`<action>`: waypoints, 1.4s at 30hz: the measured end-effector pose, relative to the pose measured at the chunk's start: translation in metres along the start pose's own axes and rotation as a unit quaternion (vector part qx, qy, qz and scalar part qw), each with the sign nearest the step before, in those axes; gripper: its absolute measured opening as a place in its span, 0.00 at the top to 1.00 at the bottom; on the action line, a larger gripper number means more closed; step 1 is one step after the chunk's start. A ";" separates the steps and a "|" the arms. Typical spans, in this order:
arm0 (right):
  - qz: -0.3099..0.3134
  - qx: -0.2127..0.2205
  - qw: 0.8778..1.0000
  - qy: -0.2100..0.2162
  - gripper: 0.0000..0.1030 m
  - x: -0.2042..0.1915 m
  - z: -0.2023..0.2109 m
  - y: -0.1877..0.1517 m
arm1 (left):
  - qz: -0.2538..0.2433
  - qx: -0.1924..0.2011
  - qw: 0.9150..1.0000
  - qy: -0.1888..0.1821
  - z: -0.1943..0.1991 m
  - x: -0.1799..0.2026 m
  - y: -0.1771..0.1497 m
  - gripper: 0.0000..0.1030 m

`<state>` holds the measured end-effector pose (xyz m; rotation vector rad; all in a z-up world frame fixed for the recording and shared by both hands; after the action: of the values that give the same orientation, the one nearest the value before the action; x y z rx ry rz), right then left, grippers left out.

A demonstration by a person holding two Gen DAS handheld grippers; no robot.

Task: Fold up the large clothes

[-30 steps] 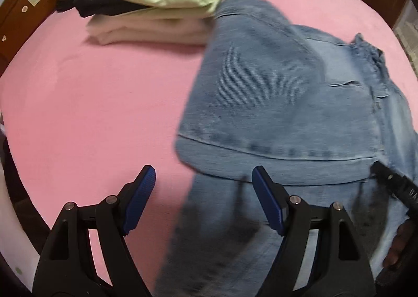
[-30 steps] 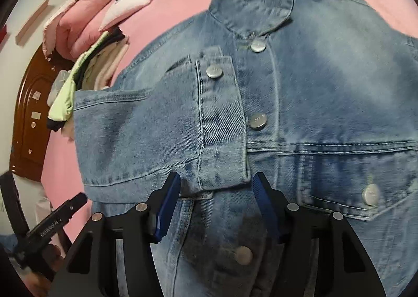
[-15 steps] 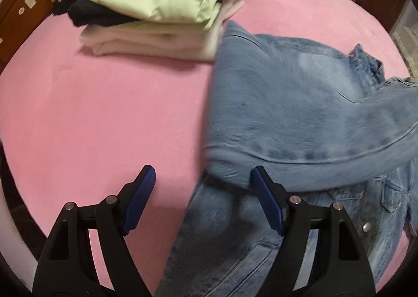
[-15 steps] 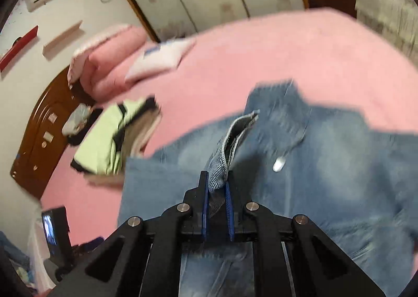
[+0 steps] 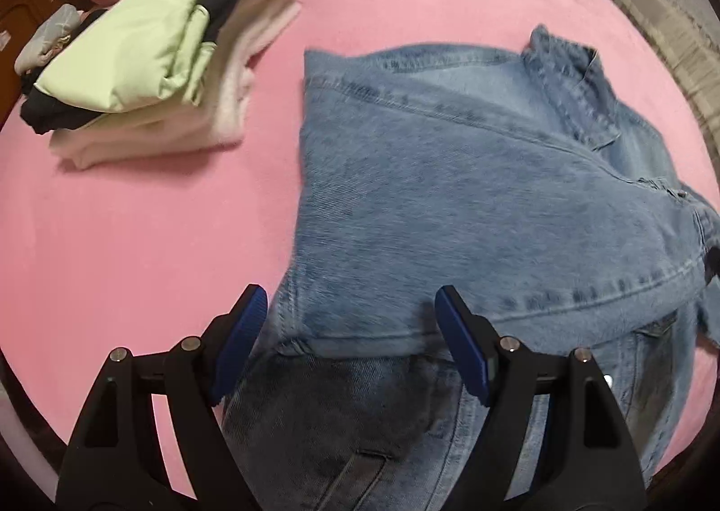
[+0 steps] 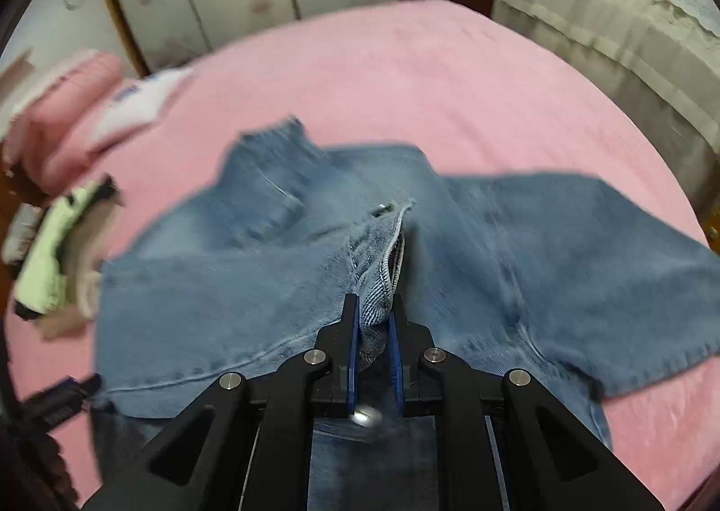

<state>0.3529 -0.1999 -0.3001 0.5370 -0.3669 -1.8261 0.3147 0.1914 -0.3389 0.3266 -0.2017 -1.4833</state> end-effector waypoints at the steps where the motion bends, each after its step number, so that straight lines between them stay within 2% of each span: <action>1: -0.008 -0.006 1.000 -0.011 0.90 0.006 -0.007 -0.006 | 0.000 -0.006 1.000 0.003 -0.005 -0.001 0.000 0.27; 5: -0.025 -0.017 0.998 -0.049 0.90 0.039 -0.013 -0.021 | 0.009 -0.037 0.999 0.008 -0.025 -0.008 -0.003 0.27; 11: -0.064 -0.046 0.992 -0.096 0.89 0.083 -0.036 -0.028 | 0.013 -0.055 0.998 -0.007 -0.038 -0.010 -0.006 0.27; 14: -0.085 -0.063 0.988 -0.114 0.82 0.098 -0.050 -0.032 | 0.006 -0.061 0.998 0.009 -0.050 -0.012 -0.008 0.28; 15: -0.085 -0.062 0.986 -0.131 0.79 0.102 -0.052 -0.032 | 0.007 -0.060 0.998 0.013 -0.051 -0.013 -0.008 0.31; 17: -0.078 -0.040 0.978 -0.189 0.78 0.111 -0.046 -0.026 | 0.012 -0.051 0.999 0.014 -0.048 -0.013 -0.006 0.44; 19: -0.085 -0.020 0.971 -0.221 0.78 0.121 -0.034 -0.022 | 0.017 -0.030 0.999 0.011 -0.036 -0.009 -0.003 0.69; 21: -0.108 0.012 0.977 -0.185 0.78 0.120 -0.019 -0.018 | 0.011 -0.019 1.000 0.010 -0.025 -0.003 -0.002 0.77; 22: -0.114 0.022 0.982 -0.148 0.78 0.115 -0.014 -0.017 | 0.006 -0.013 1.000 -0.001 -0.019 0.002 -0.001 0.77; 23: -0.110 0.022 0.990 -0.087 0.78 0.102 -0.011 -0.018 | -0.003 -0.008 1.000 -0.016 -0.014 0.010 -0.001 0.77; 24: -0.102 0.013 0.994 -0.048 0.78 0.092 -0.010 -0.021 | -0.014 -0.006 1.000 -0.023 -0.011 0.015 -0.001 0.77; 26: -0.084 -0.036 0.994 0.056 0.78 0.058 -0.020 -0.033 | -0.039 -0.014 0.999 -0.018 -0.013 0.021 0.000 0.77; 28: -0.068 -0.105 0.981 0.150 0.78 0.017 -0.035 -0.055 | -0.035 -0.022 0.999 -0.007 -0.017 0.019 0.000 0.77; 29: -0.056 -0.134 0.974 0.177 0.78 -0.003 -0.042 -0.067 | -0.027 -0.019 0.999 -0.007 -0.015 0.016 0.001 0.77; 33: 0.008 -0.191 0.960 0.206 0.78 -0.070 -0.060 -0.109 | -0.003 0.019 0.999 -0.025 0.010 0.006 0.010 0.77; 35: 0.036 -0.213 0.952 0.218 0.78 -0.099 -0.065 -0.128 | -0.006 0.019 0.998 -0.062 0.017 0.010 0.012 0.77; 37: 0.044 -0.220 0.949 0.223 0.78 -0.112 -0.065 -0.142 | -0.014 0.001 0.995 -0.103 0.010 0.020 0.010 0.77; 40: 0.044 -0.221 0.947 0.229 0.78 -0.124 -0.064 -0.149 | -0.030 -0.027 0.995 -0.090 -0.013 0.030 0.003 0.77; 41: 0.044 -0.220 0.947 0.230 0.78 -0.123 -0.063 -0.151 | -0.038 -0.044 0.996 -0.063 -0.024 0.030 -0.001 0.77; 42: 0.044 -0.218 0.947 0.230 0.78 -0.121 -0.063 -0.152 | -0.050 -0.058 0.997 -0.030 -0.035 0.029 -0.005 0.83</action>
<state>0.2948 -0.0365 -0.4077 0.5995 0.3213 -1.5698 0.3234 0.1657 -0.3751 0.2013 -0.1478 -1.5974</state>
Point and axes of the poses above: each gripper's, at about its wrist camera, not at the fingertips, and z roughly against the way its jaws point, x to its right, y to its top, the point moved 7 cm from there along -z, roughly the way its jaws point, and after that the axes turned 9 degrees about -z, right-handed, at the moved point
